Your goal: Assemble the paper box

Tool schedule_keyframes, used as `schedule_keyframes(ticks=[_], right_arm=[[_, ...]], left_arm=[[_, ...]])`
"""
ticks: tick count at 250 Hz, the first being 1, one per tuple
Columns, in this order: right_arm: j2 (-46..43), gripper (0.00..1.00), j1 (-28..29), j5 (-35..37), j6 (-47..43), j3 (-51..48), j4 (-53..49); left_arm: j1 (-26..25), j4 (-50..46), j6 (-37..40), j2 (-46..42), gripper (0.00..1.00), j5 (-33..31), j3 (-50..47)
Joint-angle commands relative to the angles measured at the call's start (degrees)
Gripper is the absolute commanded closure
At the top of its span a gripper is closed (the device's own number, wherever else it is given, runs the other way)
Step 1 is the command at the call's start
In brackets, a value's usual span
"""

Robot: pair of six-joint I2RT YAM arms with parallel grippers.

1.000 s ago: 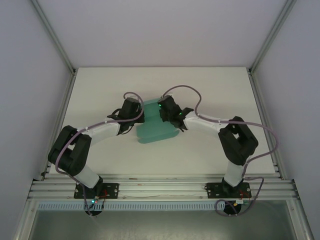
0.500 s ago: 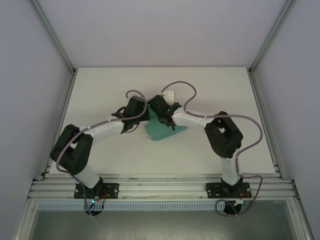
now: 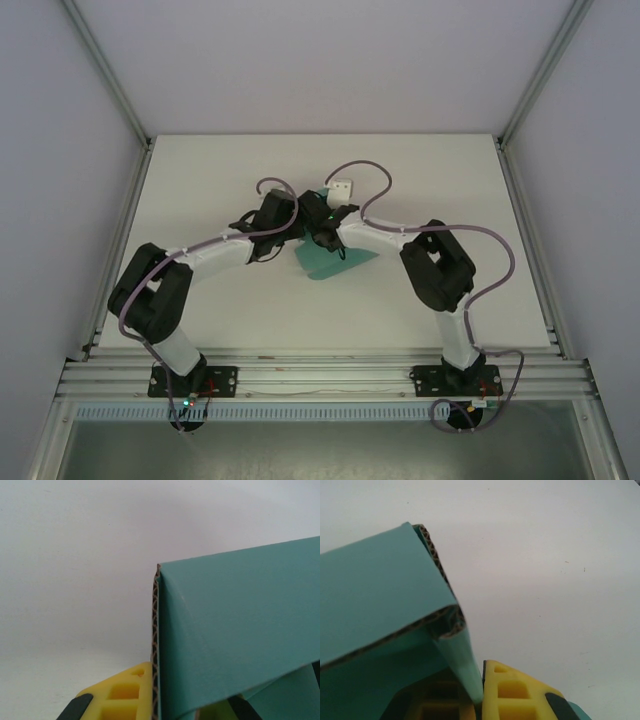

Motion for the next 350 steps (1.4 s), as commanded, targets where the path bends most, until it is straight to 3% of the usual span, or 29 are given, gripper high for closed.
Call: schedule_keyframes(ticks=[1,14,32,68,105,165,230,292,350], right_arm=[[-1.75,1.00,-4.94,12.48,6.02,-2.93,-0.16],[-3.44,1.00,-4.26,12.63,3.54,-5.52,4.83],[-6.84,0.90,-3.40,9.90,-3.74,-11.52,16.41],[-14.48,0.62,-3.62,-9.51,-15.08,-22.98,34.23],[-19.62,0.39,-3.62,-23.10,-22.02,-26.23,33.44],[-29.20,0.07,-3.74,-26.07,-23.83,-32.33,33.47],[-42.19,0.00,-4.93,-27.73,-17.80,-35.67,23.55],[-53.27,0.00,-12.72,-33.77,-11.24,-37.86,6.87],[-54.19,0.00,-14.94,-33.15,-11.50,-39.60,2.90]], left_arm=[[0.74,-6.49,-3.35,0.92,1.00,-3.67,1.00],[0.71,-6.80,-3.39,1.48,1.00,-3.84,1.40],[0.57,-6.88,-3.11,1.83,1.00,-3.89,1.84],[0.55,-5.14,-1.58,1.81,1.00,-2.12,1.56],[0.57,-3.12,1.25,1.63,1.00,0.29,1.39],[0.63,-3.08,5.77,0.27,1.00,0.79,0.78],[0.54,-16.09,18.79,-2.97,1.00,6.46,3.66],[-1.92,-33.11,29.52,-7.36,1.00,14.24,5.58],[-6.66,-51.50,30.40,1.02,1.00,-1.07,15.81]])
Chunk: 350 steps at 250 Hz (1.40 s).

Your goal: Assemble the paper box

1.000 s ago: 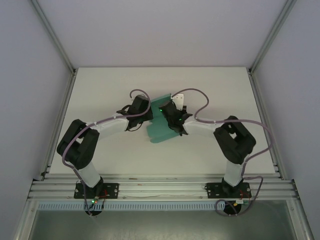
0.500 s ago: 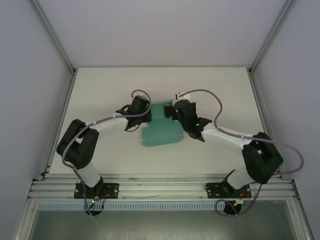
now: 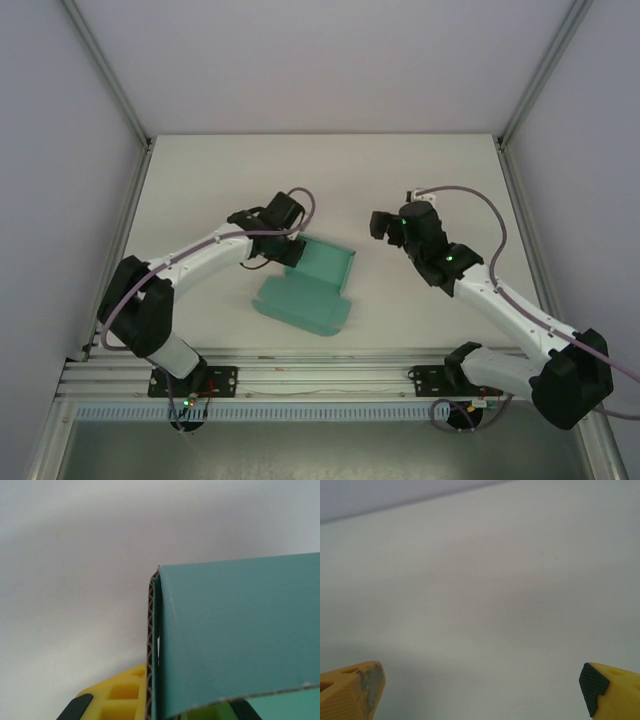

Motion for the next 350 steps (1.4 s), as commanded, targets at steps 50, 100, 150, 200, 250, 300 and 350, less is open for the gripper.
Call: schedule_keyframes(ticks=[50,100,150,200,250,300,350], right_arm=[[0.37,0.00,-2.29,-0.65,0.80,-1.73,-5.22],[0.08,0.00,-3.88,-1.17,1.28,-2.58,-4.42],[-0.80,0.00,-4.69,-0.22,1.15,-3.12,-3.69],[-1.19,0.00,-5.63,-0.90,1.52,-4.22,-1.34],[-1.28,0.00,-5.78,-1.76,0.67,-2.87,-2.48],[-1.33,0.00,-5.83,-5.32,0.16,-3.39,-2.70],[-2.04,0.00,-5.82,-12.07,-1.54,-4.81,-1.49]], left_arm=[[-4.89,-20.90,1.54,16.58,1.00,-17.65,15.51],[-6.70,-21.82,0.43,27.10,1.00,-28.34,22.29],[-8.43,-17.21,-0.97,32.70,1.00,-42.12,23.19],[-10.34,-11.16,-0.75,35.96,1.00,-45.95,20.00],[-10.41,-9.20,1.92,33.68,1.00,-41.57,19.33],[-9.97,-9.76,1.15,29.20,1.00,-36.81,21.32],[-8.16,-7.46,-3.41,19.53,1.00,-33.89,20.02]])
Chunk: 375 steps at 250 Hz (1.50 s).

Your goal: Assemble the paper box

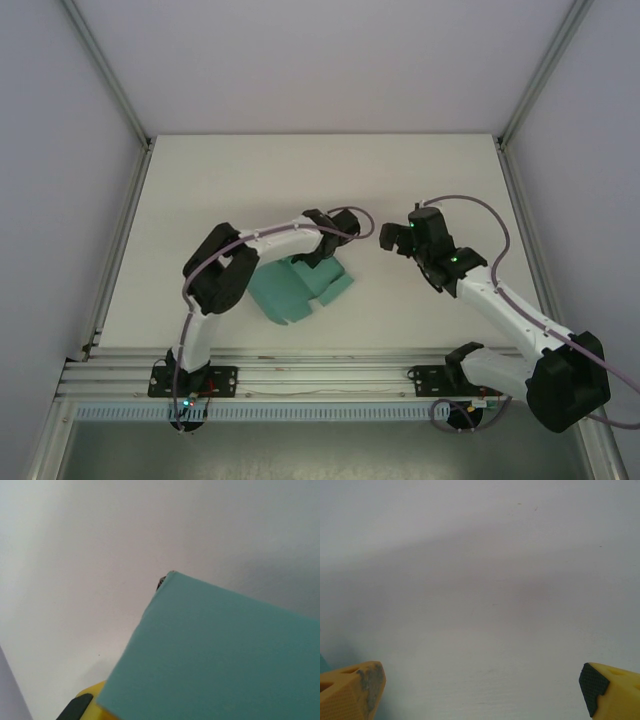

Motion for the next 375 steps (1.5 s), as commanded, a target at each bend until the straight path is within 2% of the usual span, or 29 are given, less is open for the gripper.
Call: schedule_keyframes(ticks=[1,35,84,114,167,194,257,320,339,353,375], right_arm=[[-1.73,0.00,-0.28,-5.76,-1.73,-1.07,1.27],[-1.97,0.00,-0.26,-15.56,-4.45,-2.49,4.51],[-2.12,0.07,-0.91,-20.49,-8.34,-3.98,6.20],[-0.75,0.16,-2.73,-24.56,-8.97,-4.82,8.91],[5.27,0.34,-3.14,-40.74,-14.28,-3.30,13.23],[8.06,0.38,-3.20,-47.11,-14.98,-2.00,14.57],[15.03,0.41,-2.72,-48.94,-11.55,0.98,20.39],[20.34,0.51,-0.77,-48.59,-8.35,5.08,23.46],[22.36,0.54,0.46,-44.36,-5.77,6.40,24.00],[23.71,0.62,1.38,-38.77,-3.31,7.53,24.28],[25.23,0.63,2.95,-28.77,0.45,9.04,24.05]], left_arm=[[1.61,4.26,-4.70,-7.29,1.00,2.29,-0.91],[2.50,7.92,-5.91,-14.68,1.00,3.32,-4.48],[3.78,13.41,-8.23,-22.44,1.00,4.29,-10.74],[4.13,15.95,-8.72,-25.70,1.00,5.71,-13.77],[4.66,17.89,-10.44,-27.69,1.00,5.80,-16.21],[4.83,17.59,-11.39,-27.29,1.00,5.77,-15.80],[4.84,19.64,-11.88,-27.60,1.00,7.92,-16.50],[4.84,18.45,-13.40,-24.57,1.00,6.57,-14.95],[4.88,17.87,-14.32,-23.33,1.00,5.77,-14.00],[4.81,17.21,-15.15,-22.47,1.00,5.17,-13.31],[4.66,17.27,-16.09,-21.59,1.00,5.38,-12.91]])
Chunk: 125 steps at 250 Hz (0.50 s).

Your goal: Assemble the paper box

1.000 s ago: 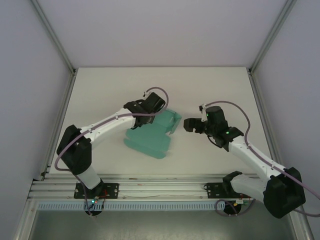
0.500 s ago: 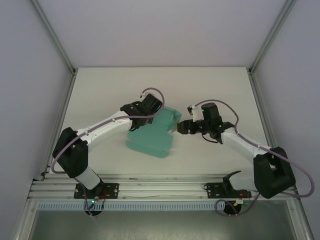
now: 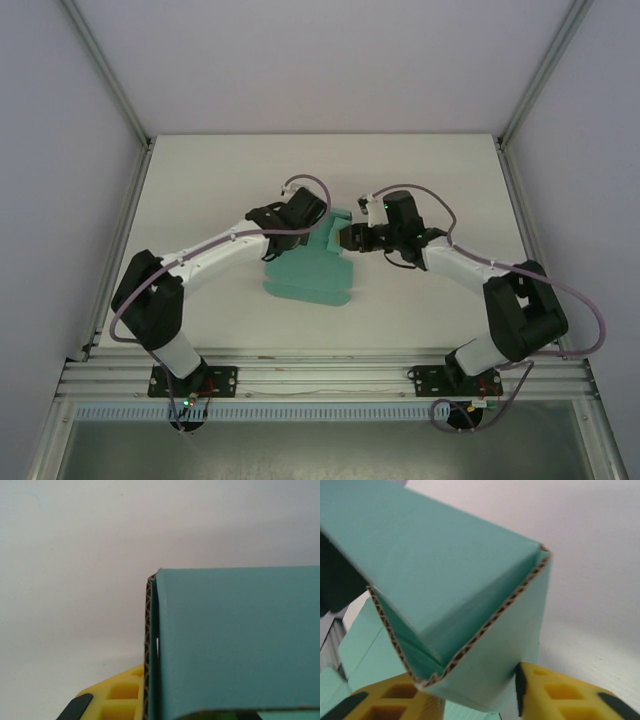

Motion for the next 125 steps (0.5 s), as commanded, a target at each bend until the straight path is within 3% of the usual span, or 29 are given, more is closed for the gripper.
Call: schedule_keyframes(ticks=[1,25,71,86,125], right_arm=[[1.70,0.63,1.87,13.60,6.10,3.03,2.81],[3.37,0.60,2.93,21.11,8.87,4.60,1.66],[6.18,0.55,3.16,14.71,13.53,5.26,3.82],[6.79,0.63,3.45,12.93,14.27,5.31,4.03],[7.22,0.63,4.08,9.22,15.01,3.78,5.99]], left_arm=[[-0.06,-0.97,-2.23,1.76,1.00,-0.62,1.83],[-0.15,-1.16,-3.31,2.71,1.00,-0.88,2.04],[-0.24,-1.50,-6.06,4.99,1.00,-1.94,2.41],[-0.24,-1.50,-6.41,5.93,1.00,-1.69,2.58],[-0.23,-0.85,-7.87,8.22,1.00,-1.59,3.28]])
